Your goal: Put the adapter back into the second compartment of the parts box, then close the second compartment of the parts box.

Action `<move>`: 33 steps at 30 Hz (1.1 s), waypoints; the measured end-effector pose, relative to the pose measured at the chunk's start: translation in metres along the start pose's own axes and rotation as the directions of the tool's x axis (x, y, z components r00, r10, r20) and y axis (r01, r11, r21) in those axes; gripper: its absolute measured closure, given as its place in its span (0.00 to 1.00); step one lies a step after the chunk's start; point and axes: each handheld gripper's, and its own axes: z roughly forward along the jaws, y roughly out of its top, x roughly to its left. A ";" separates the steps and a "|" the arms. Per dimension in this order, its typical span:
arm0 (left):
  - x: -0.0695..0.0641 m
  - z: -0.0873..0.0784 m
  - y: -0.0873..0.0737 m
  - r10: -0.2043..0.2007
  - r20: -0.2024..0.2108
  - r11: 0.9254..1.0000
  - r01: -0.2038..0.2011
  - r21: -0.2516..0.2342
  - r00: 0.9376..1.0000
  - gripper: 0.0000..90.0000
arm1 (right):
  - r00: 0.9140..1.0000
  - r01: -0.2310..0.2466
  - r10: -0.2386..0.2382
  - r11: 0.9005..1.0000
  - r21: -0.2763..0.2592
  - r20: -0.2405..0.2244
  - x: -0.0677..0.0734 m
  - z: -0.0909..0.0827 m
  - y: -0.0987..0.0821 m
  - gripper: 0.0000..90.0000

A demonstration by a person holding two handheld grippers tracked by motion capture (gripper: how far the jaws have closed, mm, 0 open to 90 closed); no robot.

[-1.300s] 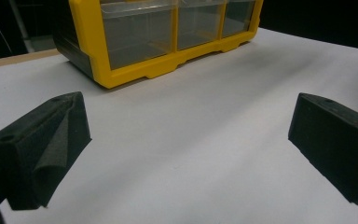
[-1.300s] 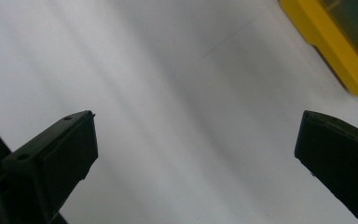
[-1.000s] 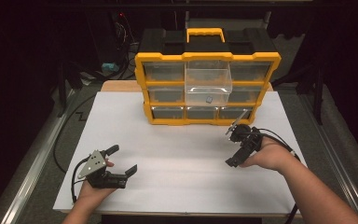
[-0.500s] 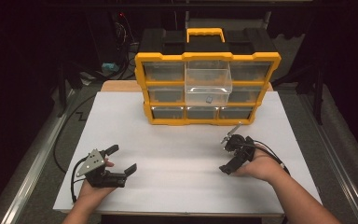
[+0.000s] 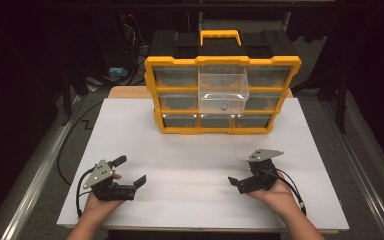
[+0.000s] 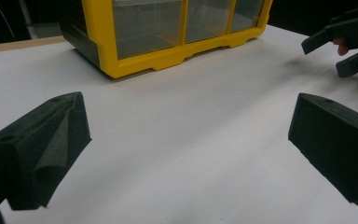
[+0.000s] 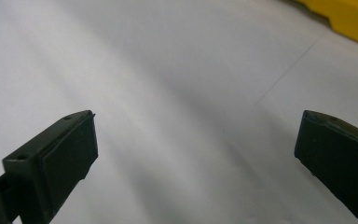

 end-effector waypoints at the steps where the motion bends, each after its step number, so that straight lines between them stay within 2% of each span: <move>1: 0.000 0.000 0.000 -0.001 -0.002 1.000 0.001 0.001 1.000 0.00 | 1.000 -0.007 0.007 0.999 -0.036 -0.010 0.001 -0.001 -0.002 0.00; 4: 0.000 0.001 0.000 0.012 0.000 1.000 -0.012 0.012 1.000 0.00 | 1.000 -0.023 0.022 0.993 -0.119 -0.011 0.005 -0.005 -0.006 0.00; 6: 0.000 0.001 0.000 0.006 -0.005 1.000 -0.006 0.003 1.000 0.00 | 0.998 -0.054 0.051 0.982 -0.182 -0.021 0.007 -0.008 -0.009 0.00; 9: 0.002 0.001 0.000 0.005 -0.006 1.000 -0.005 0.003 1.000 0.00 | 0.996 -0.084 0.088 0.957 -0.278 0.004 0.008 -0.016 -0.016 0.00; 15: 0.001 0.002 0.000 0.015 0.001 1.000 -0.015 -0.003 1.000 0.00 | 0.992 -0.083 0.115 0.914 -0.397 0.059 0.007 -0.039 -0.030 0.00; 16: 0.001 0.003 0.000 0.016 -0.002 1.000 -0.016 -0.006 1.000 0.00 | 0.991 -0.087 0.120 0.910 -0.405 0.058 0.006 -0.040 -0.032 0.00; 19: -0.002 0.002 -0.001 0.031 -0.019 1.000 -0.031 0.006 0.999 0.00 | 0.990 -0.089 0.124 0.916 -0.392 0.065 0.003 -0.038 -0.034 0.00; 21: -0.003 0.001 -0.001 0.025 -0.027 1.000 -0.025 0.006 0.999 0.00 | 0.990 -0.107 0.136 0.913 -0.393 0.045 0.001 -0.037 -0.034 0.00; 25: -0.003 0.001 -0.001 0.014 -0.025 1.000 -0.014 -0.006 1.000 0.00 | 0.991 -0.087 0.117 0.924 -0.373 0.059 -0.002 -0.035 -0.035 0.00; 27: -0.001 0.001 -0.001 0.010 -0.032 1.000 -0.010 -0.009 0.999 0.00 | 0.993 -0.083 0.110 0.926 -0.369 0.051 -0.002 -0.035 -0.035 0.00; 29: 0.001 0.001 -0.001 0.001 -0.043 1.000 -0.001 -0.007 0.999 0.00 | 0.992 -0.080 0.110 0.927 -0.368 0.061 -0.002 -0.036 -0.035 0.00; 33: 0.005 0.000 -0.003 -0.016 -0.050 1.000 0.016 -0.010 0.999 0.00 | 0.989 -0.094 0.129 0.922 -0.375 0.069 -0.002 -0.037 -0.036 0.00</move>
